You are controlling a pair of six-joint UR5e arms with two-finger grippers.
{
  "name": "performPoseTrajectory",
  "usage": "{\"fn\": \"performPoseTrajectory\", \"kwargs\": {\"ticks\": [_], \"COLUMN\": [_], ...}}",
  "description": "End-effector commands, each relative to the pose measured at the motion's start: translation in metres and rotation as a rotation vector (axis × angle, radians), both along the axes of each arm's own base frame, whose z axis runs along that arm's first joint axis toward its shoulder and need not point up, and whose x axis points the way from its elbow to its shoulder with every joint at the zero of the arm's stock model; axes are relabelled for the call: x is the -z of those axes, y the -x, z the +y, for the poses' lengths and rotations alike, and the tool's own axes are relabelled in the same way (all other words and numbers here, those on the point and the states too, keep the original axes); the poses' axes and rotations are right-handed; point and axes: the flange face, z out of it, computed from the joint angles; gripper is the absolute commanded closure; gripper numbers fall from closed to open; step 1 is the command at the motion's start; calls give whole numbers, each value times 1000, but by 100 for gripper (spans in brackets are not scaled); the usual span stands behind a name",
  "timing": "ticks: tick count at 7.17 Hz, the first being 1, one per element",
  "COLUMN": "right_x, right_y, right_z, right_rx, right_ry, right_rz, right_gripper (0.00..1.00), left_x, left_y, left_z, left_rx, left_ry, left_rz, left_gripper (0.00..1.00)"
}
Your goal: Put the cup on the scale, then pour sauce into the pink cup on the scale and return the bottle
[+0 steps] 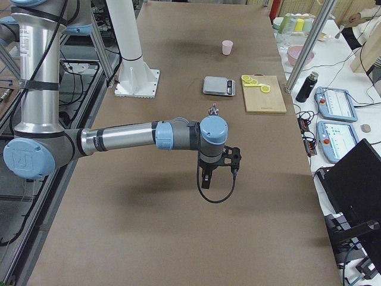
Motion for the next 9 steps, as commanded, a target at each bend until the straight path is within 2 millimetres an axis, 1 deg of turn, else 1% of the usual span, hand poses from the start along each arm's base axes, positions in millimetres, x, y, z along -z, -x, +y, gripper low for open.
{"fn": "performPoseTrajectory", "kwargs": {"ticks": [1,2,4,5,7,8,9], "right_x": [0,1,1,6,0,3,5], "right_y": [0,0,1,1,1,2,2], "right_z": [-3,-4,-4,-3,-4,-5,-7], "right_rx": [-1,-3,-5,-7,1,0,-3], "right_ry": [1,2,9,2,-4,-5,-6], "right_rz": [0,0,-20,-26,-25,-28,-26], "right_gripper": [0,0,0,0,0,0,0], "left_x": [-1,-1,6,2,2,7,6], "left_y": [0,0,1,2,2,1,1], "left_z": [2,2,-3,0,1,0,0], "left_rx": [2,4,9,9,3,3,1], "left_ry": [2,4,-8,-8,-14,-23,-22], "left_rz": [0,1,-6,-9,-9,-13,-13], "left_gripper": [1,1,1,1,1,1,1]}}
